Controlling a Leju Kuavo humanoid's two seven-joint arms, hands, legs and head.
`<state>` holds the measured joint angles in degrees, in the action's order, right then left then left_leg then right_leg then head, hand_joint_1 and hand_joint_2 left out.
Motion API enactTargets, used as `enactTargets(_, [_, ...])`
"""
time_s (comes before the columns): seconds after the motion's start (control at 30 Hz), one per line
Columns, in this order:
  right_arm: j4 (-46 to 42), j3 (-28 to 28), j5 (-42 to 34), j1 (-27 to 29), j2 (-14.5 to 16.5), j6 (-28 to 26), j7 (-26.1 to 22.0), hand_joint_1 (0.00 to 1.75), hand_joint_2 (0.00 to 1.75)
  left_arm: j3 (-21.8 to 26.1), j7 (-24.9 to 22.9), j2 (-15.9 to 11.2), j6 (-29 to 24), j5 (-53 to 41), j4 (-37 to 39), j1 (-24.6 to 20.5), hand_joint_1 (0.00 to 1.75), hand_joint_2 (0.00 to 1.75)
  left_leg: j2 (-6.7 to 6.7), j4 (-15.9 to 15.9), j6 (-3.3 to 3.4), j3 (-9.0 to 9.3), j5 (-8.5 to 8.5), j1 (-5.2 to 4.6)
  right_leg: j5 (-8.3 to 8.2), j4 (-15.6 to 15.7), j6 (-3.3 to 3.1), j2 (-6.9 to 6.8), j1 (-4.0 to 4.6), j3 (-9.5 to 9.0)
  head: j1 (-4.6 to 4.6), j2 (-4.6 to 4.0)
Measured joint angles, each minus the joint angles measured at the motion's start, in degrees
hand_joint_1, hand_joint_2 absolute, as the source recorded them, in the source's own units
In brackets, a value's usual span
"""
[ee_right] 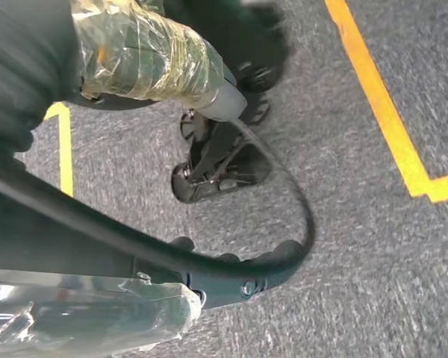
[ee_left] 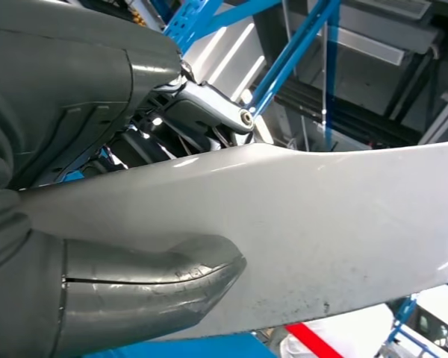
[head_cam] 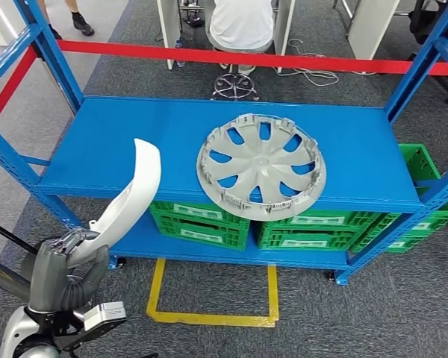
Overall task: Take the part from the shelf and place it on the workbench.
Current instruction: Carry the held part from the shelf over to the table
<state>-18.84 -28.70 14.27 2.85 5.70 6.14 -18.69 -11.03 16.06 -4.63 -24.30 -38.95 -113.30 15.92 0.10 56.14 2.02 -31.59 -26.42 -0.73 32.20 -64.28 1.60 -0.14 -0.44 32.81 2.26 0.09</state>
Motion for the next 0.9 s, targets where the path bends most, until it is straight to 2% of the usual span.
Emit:
enactTargets(0.03, [0.01,-0.09,0.01,-0.09,0.0,-0.01,-0.01,0.0,1.75,0.01,0.0,0.0,0.0,0.0,0.01,-0.02,1.75,1.75,-0.01,0.13,-0.13,-0.12,0.12,-0.14,-1.07,4.15,-0.33,0.05,0.13,-2.36,0.02,-0.01])
enactTargets(0.07, [0.03,-0.17,0.02,-0.18,0.0,0.0,-0.03,0.0,1.75,0.02,0.0,0.0,-0.01,0.0,0.01,-0.05,1.75,1.75,-0.01,0.24,-0.36,-0.28,0.26,-0.22,-1.62,6.95,-0.6,0.1,0.26,-3.94,0.04,-0.01])
enactTargets(0.1, [0.06,-0.25,0.03,-0.25,0.0,0.01,-0.04,0.0,1.75,0.02,0.01,0.0,-0.01,-0.01,0.02,-0.08,1.75,1.75,0.0,0.34,-0.65,-0.46,0.46,-0.25,-1.69,8.24,-0.8,0.14,0.38,-4.59,0.05,0.0])
enactTargets(0.2, [0.22,-0.33,0.1,-0.24,0.07,0.02,-0.07,0.0,1.75,0.01,0.03,0.01,-0.01,0.0,0.02,-0.1,1.75,1.75,-0.07,0.6,-1.63,-0.88,0.56,-0.15,-2.46,8.55,-1.42,0.04,0.25,-4.43,0.06,0.0])
enactTargets(0.23, [0.27,-0.35,0.13,-0.27,0.1,0.02,-0.07,0.0,1.75,0.02,0.04,0.0,-0.02,0.01,0.02,-0.12,1.75,1.75,-0.13,1.58,-2.02,-1.31,-0.46,-0.08,-2.84,8.71,-1.73,-0.04,0.11,-4.28,0.15,0.0])
enactTargets(0.3, [0.37,-0.43,0.2,-0.39,0.14,0.01,-0.03,0.0,1.75,0.05,0.1,-0.01,-0.03,0.15,0.06,-0.15,1.75,1.75,-0.21,7.13,-2.83,-3.47,-4.61,0.29,-3.53,8.84,-2.18,-0.18,-0.04,-3.74,0.28,0.0])
enactTargets(0.33, [0.41,-0.49,0.27,-0.44,0.14,0.01,0.04,0.0,1.75,0.07,0.22,-0.01,-0.02,0.34,0.1,-0.18,1.75,1.75,-0.2,11.27,-3.18,-5.0,-7.0,0.52,-3.82,8.78,-2.3,-0.21,-0.04,-3.27,0.33,0.0])
enactTargets(0.37, [0.53,-0.58,0.38,-0.48,0.14,0.0,0.18,0.0,1.75,0.09,0.37,-0.01,0.0,0.61,0.18,-0.19,1.75,1.75,-0.2,14.87,-3.45,-6.23,-8.67,0.74,-4.07,8.7,-2.31,-0.25,-0.02,-2.81,0.32,0.0])
enactTargets(0.4, [0.68,-0.68,0.49,-0.5,0.14,0.01,0.33,0.0,1.75,0.1,0.53,0.0,0.05,0.88,0.29,-0.24,1.75,1.75,-0.2,16.88,-3.64,-6.68,-9.23,0.9,-4.29,8.58,-2.27,-0.29,-0.03,-2.39,0.33,0.0])
enactTargets(0.43, [0.82,-0.76,0.58,-0.51,0.14,0.03,0.45,0.0,1.75,0.11,0.68,0.0,0.11,1.11,0.42,-0.32,1.75,1.75,-0.2,16.79,-3.78,-6.12,-8.72,1.05,-4.47,8.4,-2.21,-0.31,-0.04,-1.99,0.33,-0.01])
enactTargets(0.47, [0.98,-0.83,0.64,-0.52,0.15,0.07,0.55,0.0,1.75,0.11,0.78,0.01,0.17,1.31,0.55,-0.43,1.75,1.75,-0.19,14.5,-3.84,-4.53,-7.31,1.19,-4.6,8.21,-2.12,-0.31,-0.06,-1.67,0.35,-0.01])
enactTargets(0.5, [1.09,-0.87,0.67,-0.54,0.15,0.12,0.57,0.0,1.75,0.13,0.89,0.01,0.21,1.5,0.64,-0.6,1.75,1.75,-0.18,10.65,-3.81,-2.15,-5.45,1.29,-4.71,7.99,-2.01,-0.29,-0.08,-1.41,0.36,-0.01])
enactTargets(0.57, [1.21,-1.05,0.68,-0.61,0.16,0.22,0.59,0.0,1.75,0.15,1.18,0.03,0.23,1.97,0.81,-1.12,1.75,1.75,-0.2,3.05,-3.42,2.06,-3.32,1.29,-4.93,7.58,-1.59,-0.24,0.08,-0.92,0.34,-0.01])
enactTargets(0.6, [1.22,-1.22,0.69,-0.62,0.16,0.35,0.6,0.0,1.75,0.17,1.4,0.04,0.24,2.31,0.89,-1.37,1.75,1.75,-0.23,0.95,-3.1,3.02,-2.97,1.21,-5.13,7.44,-1.26,-0.22,0.16,-0.63,0.31,0.0])
enactTargets(0.63, [1.22,-1.43,0.79,-0.59,0.16,0.66,0.63,0.0,1.75,0.19,1.63,0.08,0.28,2.63,0.99,-1.57,1.75,1.75,-0.26,0.19,-2.73,3.16,-3.03,1.09,-5.38,7.38,-0.87,-0.23,0.22,-0.35,0.3,0.0])
enactTargets(0.7, [1.23,-1.84,1.32,-0.39,-0.27,2.26,0.83,0.0,1.75,0.18,2.07,0.31,0.58,3.15,1.27,-1.93,1.75,1.75,-0.21,0.04,-1.81,2.6,-2.4,1.05,-5.62,7.25,-0.08,-0.19,0.09,0.2,0.31,0.0])
enactTargets(0.73, [1.25,-2.0,1.61,-0.22,-0.63,3.3,0.96,0.0,1.75,0.13,2.19,0.49,0.78,3.25,1.42,-2.21,1.75,1.75,-0.13,-0.07,-1.35,2.37,-2.05,1.09,-4.93,6.64,0.26,-0.13,0.0,0.65,0.26,-0.01])
enactTargets(0.77, [1.29,-2.11,1.82,-0.05,-1.09,4.31,1.05,0.0,1.75,0.05,2.26,0.74,0.93,3.21,1.58,-2.55,1.75,1.75,-0.04,-0.22,-0.88,2.09,-1.68,1.15,-3.45,4.95,0.53,-0.06,-0.07,1.47,0.18,-0.01])
enactTargets(0.87, [1.55,-2.32,1.96,0.4,-2.35,5.93,0.97,0.0,1.75,-0.34,2.29,1.41,1.02,2.82,2.21,-3.22,1.75,1.75,0.12,-0.21,-0.24,0.9,-0.78,0.99,3.07,-5.76,1.05,0.03,-0.14,5.55,0.04,-0.01])
enactTargets(0.9, [1.67,-2.46,1.96,0.55,-2.72,6.12,0.86,0.0,1.75,-0.55,2.29,1.57,1.03,2.69,2.5,-3.36,1.75,1.75,0.14,-0.17,-0.2,0.47,-0.48,0.91,4.05,-8.28,1.12,0.04,-0.14,6.2,0.06,-0.01])
